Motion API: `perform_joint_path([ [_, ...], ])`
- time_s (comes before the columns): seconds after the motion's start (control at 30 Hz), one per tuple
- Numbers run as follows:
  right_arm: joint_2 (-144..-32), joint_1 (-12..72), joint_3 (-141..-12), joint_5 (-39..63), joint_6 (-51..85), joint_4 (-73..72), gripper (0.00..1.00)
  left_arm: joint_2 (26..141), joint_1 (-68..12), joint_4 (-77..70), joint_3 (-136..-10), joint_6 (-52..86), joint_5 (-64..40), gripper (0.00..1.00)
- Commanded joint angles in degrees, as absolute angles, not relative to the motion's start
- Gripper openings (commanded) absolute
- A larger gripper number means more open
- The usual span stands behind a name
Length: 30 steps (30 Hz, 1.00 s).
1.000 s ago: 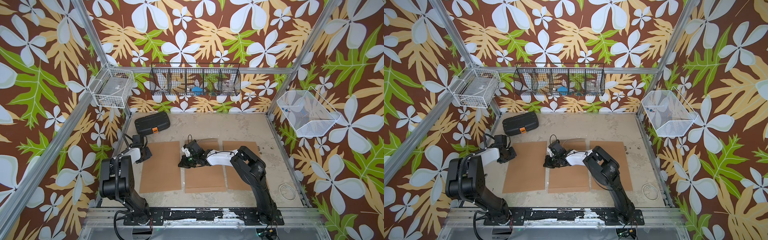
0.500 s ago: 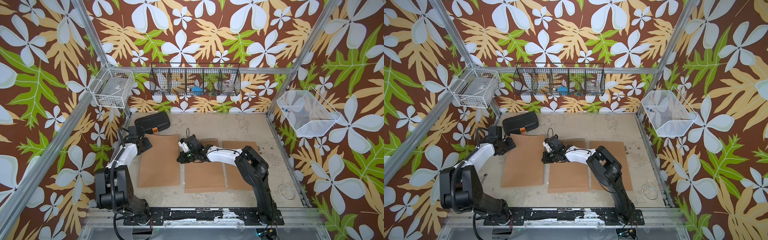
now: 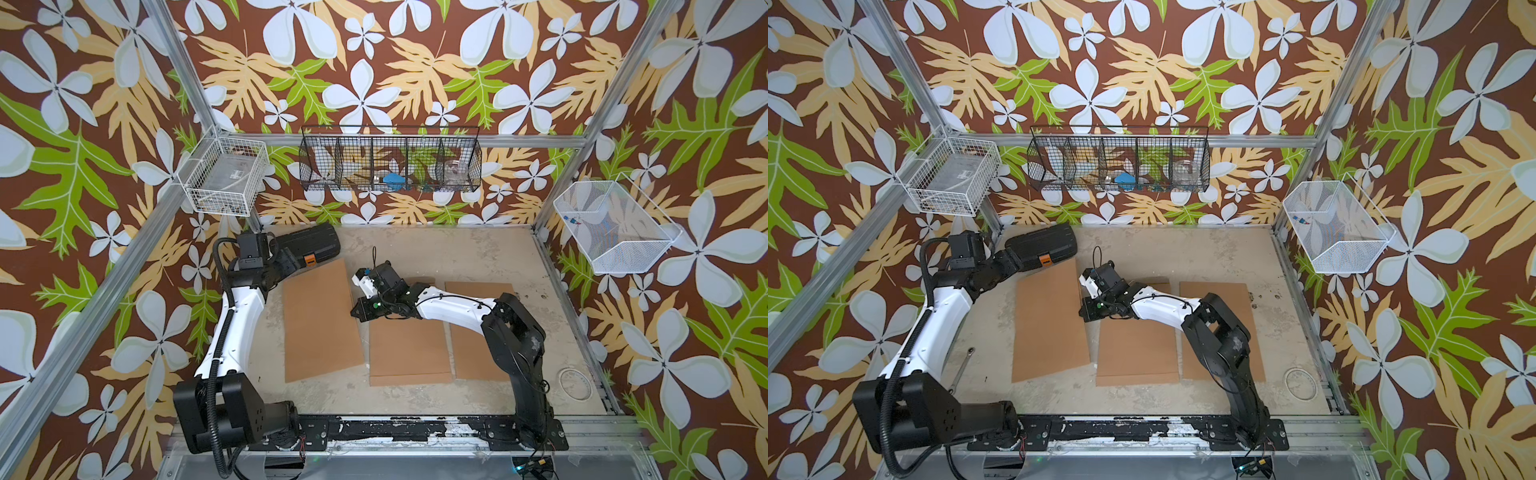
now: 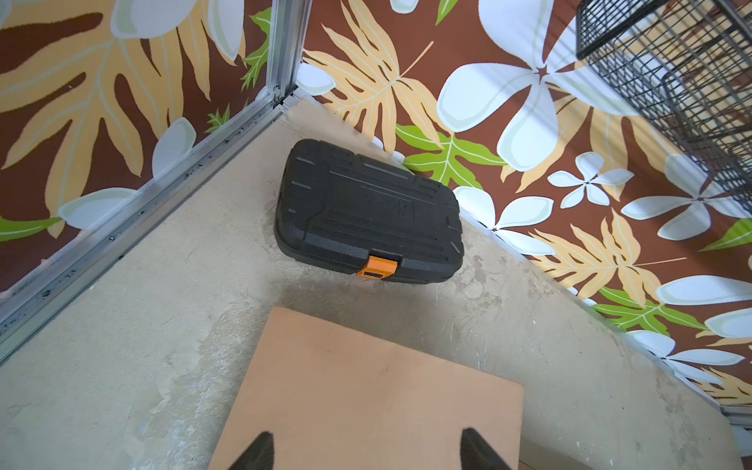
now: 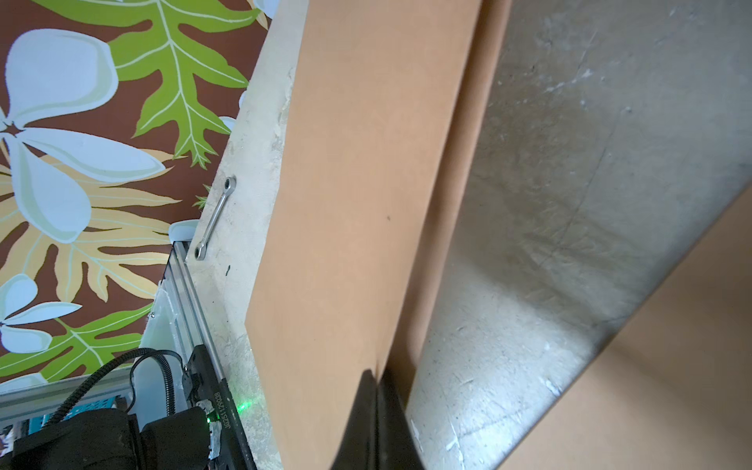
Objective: Open the file bag
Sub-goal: Pick up the file bag from the center of the board.
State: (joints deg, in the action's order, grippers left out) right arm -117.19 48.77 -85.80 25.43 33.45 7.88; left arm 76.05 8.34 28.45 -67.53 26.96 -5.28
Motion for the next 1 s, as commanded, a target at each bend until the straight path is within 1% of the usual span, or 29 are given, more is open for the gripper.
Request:
perform_joint_path([
  [0.0,-115.88,49.17,-86.97,23.82,30.67,10.18,0.00,75.33,7.18,29.51,-68.30,27.51,-6.01,0.78],
  [0.23,-113.61,50.74,-89.59,18.42,27.88,15.82,0.00,74.84,-1.11,31.45,-72.51,28.73,-1.83,0.86],
  [0.37,-111.95,51.70,-90.26,15.29,27.17,17.58,0.00,75.04,-6.83,31.97,-74.64,29.82,1.33,0.92],
  [0.5,-110.10,52.37,-90.13,13.01,26.63,18.34,0.00,76.47,-11.18,31.79,-75.66,30.71,3.15,0.94],
  [0.73,-107.61,53.69,-89.61,10.25,25.80,18.90,0.00,79.94,-14.59,31.11,-76.53,31.63,5.31,0.94],
  [0.97,-106.35,54.46,-90.17,8.22,24.57,19.60,0.00,82.41,-15.90,30.85,-78.30,31.72,5.97,0.90],
])
